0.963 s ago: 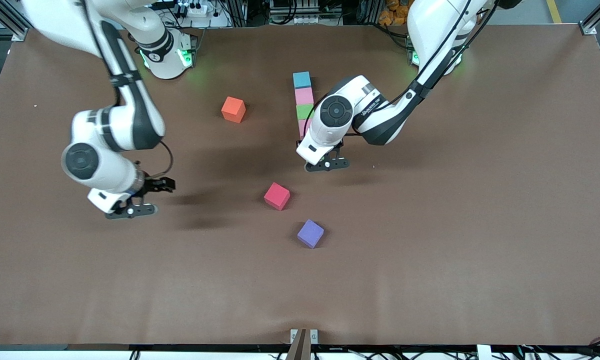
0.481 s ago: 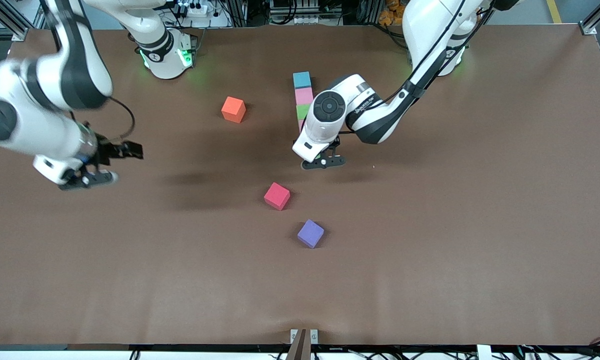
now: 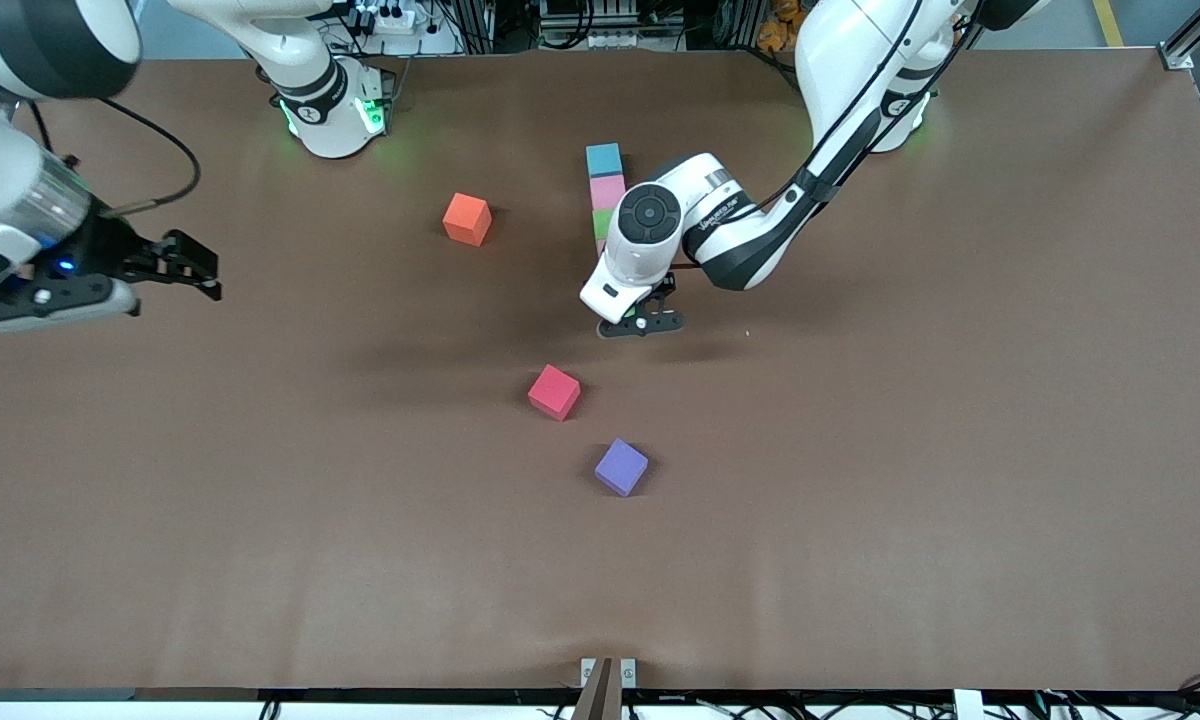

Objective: Arrange blocks into number 1
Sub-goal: 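Lower the green cube at the line's end and open the left gripper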

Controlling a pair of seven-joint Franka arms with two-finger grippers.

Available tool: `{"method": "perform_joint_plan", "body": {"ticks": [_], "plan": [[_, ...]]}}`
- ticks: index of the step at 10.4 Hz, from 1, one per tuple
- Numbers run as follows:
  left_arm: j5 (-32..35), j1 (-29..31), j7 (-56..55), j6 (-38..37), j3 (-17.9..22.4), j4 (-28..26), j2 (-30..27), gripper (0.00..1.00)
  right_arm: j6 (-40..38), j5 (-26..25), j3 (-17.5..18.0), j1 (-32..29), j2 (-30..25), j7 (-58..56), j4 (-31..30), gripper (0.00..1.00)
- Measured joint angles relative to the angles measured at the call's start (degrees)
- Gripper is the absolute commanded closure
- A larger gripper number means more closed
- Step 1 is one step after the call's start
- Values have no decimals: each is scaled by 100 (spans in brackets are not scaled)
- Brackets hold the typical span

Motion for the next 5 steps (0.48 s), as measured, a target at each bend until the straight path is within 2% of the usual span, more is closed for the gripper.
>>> {"method": "perform_joint_plan", "body": {"ticks": [1,2,3,4,5], "plan": [[0,-25,0,35,0,-20,18,100,-219,-155,0,-7,40,-86,319,0],[0,-40,-1,51,0,-34,27,94,-533,-336,7,-7,113,-151,681,0],[0,-48,-5,52,0,-42,36,16,-849,-404,14,-7,205,-169,1019,0],[0,-56,-7,53,0,-45,47,0,-1006,-423,13,-9,282,-171,1231,0],[0,-62,-9,53,0,-47,60,0,-1053,-429,13,-13,338,-171,1332,0]]}}
